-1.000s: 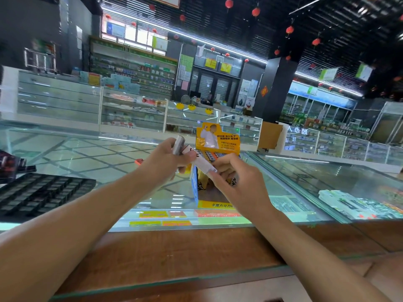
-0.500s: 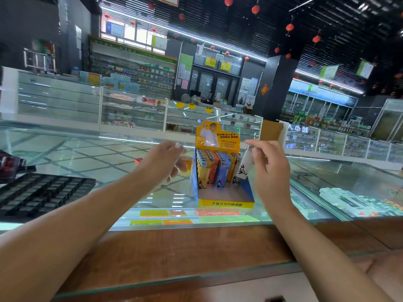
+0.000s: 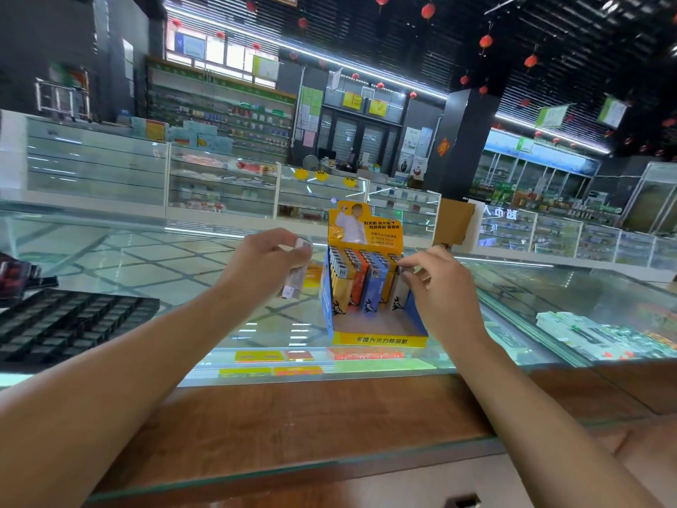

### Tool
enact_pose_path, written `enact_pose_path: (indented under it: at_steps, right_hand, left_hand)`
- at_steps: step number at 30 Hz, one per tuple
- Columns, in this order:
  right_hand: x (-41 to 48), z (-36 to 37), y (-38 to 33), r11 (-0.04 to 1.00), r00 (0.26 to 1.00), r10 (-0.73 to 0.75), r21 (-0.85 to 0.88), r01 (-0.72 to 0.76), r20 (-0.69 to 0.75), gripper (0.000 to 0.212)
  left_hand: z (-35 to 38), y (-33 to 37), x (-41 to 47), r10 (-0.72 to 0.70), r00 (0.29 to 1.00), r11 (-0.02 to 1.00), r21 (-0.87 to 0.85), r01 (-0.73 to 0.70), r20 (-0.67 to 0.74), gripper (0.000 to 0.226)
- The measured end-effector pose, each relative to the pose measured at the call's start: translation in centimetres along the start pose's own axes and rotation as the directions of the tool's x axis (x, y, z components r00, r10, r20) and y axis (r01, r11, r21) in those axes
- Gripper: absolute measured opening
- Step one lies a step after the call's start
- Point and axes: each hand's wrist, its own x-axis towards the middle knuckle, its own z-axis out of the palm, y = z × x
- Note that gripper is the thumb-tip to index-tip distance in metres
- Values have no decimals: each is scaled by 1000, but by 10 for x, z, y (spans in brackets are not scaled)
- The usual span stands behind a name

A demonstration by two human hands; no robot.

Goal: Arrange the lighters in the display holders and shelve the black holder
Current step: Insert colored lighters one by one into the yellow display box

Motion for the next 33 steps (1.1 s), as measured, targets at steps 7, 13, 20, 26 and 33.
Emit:
enact_pose_path:
  at_steps: [7,13,20,26,33]
  right_hand:
    - [-8,-12,-29,990,984,-132,30,137,-119,22]
    - [-15,-7,-64,863,863,-504,-1,505,-41,37]
    - [-15,-9,-57,873,947,-292,368,320,-131,18]
    - [-9,-18,-36,915,984,-109,372,156,-144,19]
    - [-7,-13,-6,988,991,-127,87,124,29,19]
  left_hand:
    - [0,6,-4,-68,997,967,-244,75,36,10]
    - [3,6,-4,-110,989,949,-284,134,99,22]
    - [9,1,-6,75,985,983,153,-100,157,26]
    - [-23,-12,17,359,925,407,872,-273,122,24]
    - [-1,-27,38,-30,952,127,946,-299,305,68]
